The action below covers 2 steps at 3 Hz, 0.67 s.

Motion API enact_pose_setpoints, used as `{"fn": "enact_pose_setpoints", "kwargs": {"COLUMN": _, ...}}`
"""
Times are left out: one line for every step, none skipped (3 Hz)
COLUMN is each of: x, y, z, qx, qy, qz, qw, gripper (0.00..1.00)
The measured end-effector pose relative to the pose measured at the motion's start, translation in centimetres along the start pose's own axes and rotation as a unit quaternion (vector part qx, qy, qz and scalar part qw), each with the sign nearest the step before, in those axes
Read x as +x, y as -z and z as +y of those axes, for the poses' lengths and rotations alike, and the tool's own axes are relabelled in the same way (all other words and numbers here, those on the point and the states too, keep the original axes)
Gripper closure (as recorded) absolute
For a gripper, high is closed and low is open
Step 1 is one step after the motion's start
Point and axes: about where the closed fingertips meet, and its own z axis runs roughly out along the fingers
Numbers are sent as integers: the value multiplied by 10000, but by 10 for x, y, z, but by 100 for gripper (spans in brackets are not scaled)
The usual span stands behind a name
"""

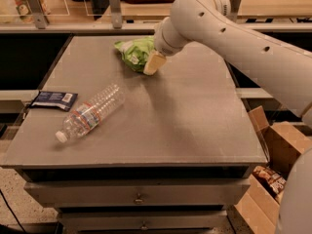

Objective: Pick green rice chip bag

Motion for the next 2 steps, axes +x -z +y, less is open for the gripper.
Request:
{"fn": "enact_pose_setpoints", "kwargs": {"x": -4, "y": -6, "z": 4, "qx": -92, "qy": 25, "qz": 21, "qw": 10000, "gripper": 41}}
{"fn": "enact_pose_setpoints", "kwargs": {"x": -5, "y": -9, "z": 6, "qx": -222, "qy": -4, "qz": 41, "qw": 9997, "gripper": 63}}
